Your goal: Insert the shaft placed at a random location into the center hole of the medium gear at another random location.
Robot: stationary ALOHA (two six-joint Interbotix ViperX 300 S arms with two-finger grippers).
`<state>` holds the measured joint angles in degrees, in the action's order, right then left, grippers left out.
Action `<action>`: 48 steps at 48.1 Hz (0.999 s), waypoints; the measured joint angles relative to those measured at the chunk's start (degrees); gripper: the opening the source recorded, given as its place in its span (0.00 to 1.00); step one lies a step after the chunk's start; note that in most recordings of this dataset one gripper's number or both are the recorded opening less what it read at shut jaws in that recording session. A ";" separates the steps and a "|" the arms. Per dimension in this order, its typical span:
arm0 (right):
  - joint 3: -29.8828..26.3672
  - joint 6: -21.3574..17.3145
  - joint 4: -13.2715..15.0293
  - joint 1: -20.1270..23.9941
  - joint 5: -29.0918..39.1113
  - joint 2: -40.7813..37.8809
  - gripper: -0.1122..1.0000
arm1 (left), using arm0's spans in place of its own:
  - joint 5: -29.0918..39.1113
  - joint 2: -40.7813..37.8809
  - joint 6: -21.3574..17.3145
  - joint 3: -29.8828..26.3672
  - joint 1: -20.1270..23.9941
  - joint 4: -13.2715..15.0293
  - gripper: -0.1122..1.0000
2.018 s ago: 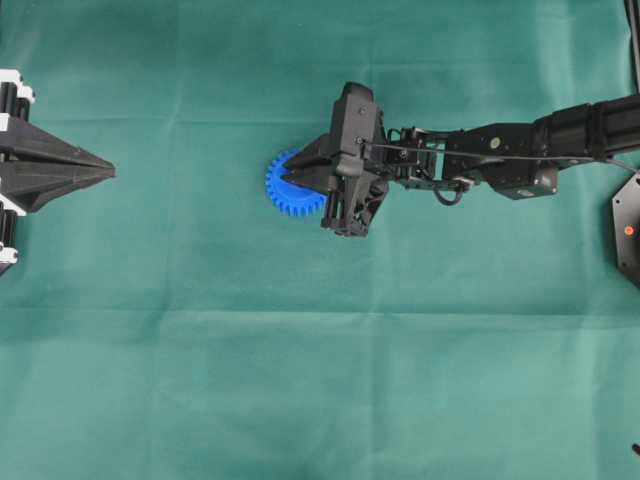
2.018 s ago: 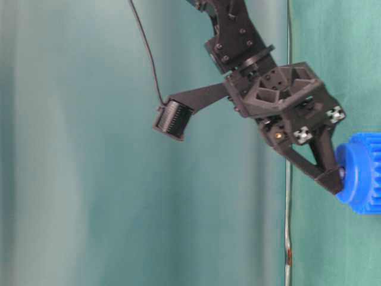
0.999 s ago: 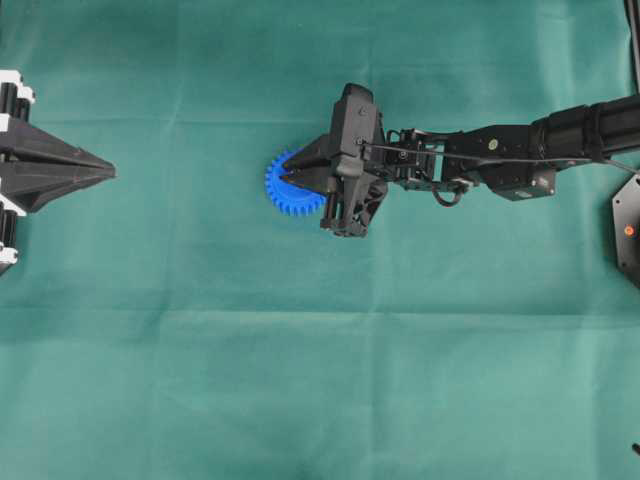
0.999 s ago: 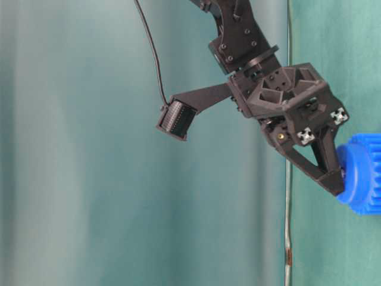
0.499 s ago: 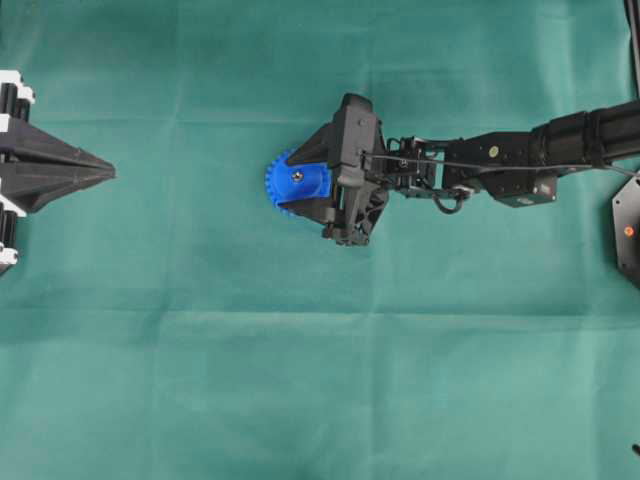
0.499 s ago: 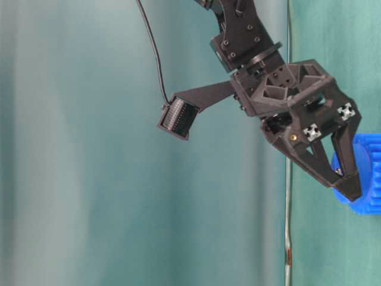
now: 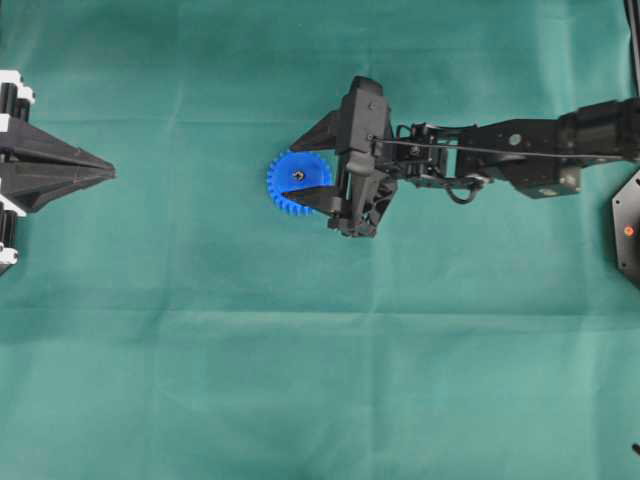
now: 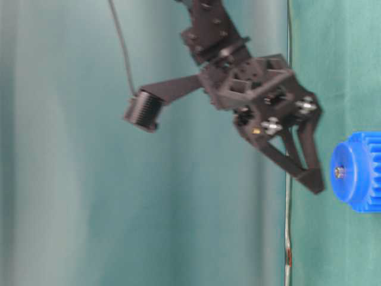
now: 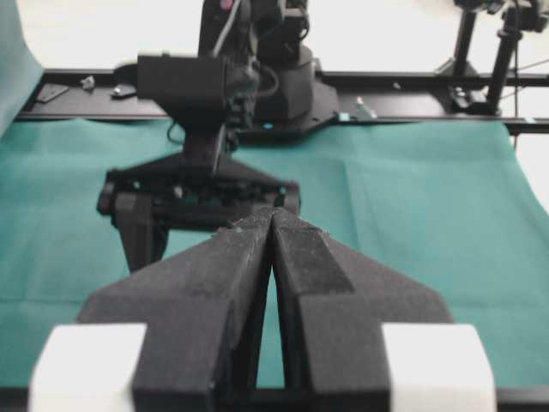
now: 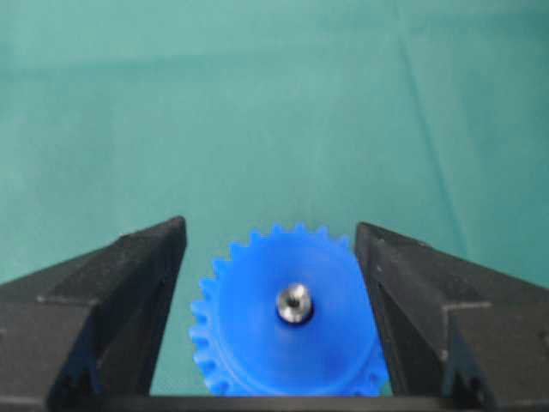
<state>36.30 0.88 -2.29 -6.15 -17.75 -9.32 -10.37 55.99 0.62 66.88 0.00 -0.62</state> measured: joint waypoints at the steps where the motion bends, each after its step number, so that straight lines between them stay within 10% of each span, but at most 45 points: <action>1: -0.09 0.00 0.09 0.00 0.18 0.53 0.84 | 0.09 0.00 0.00 0.00 0.00 0.00 0.10; 48: 0.00 0.70 2.72 -0.62 6.94 13.62 0.83 | 0.09 0.00 0.00 0.00 0.00 0.00 0.10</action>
<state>36.30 1.58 0.44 -6.77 -10.81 4.31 -10.28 55.99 0.62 66.88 0.00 -0.62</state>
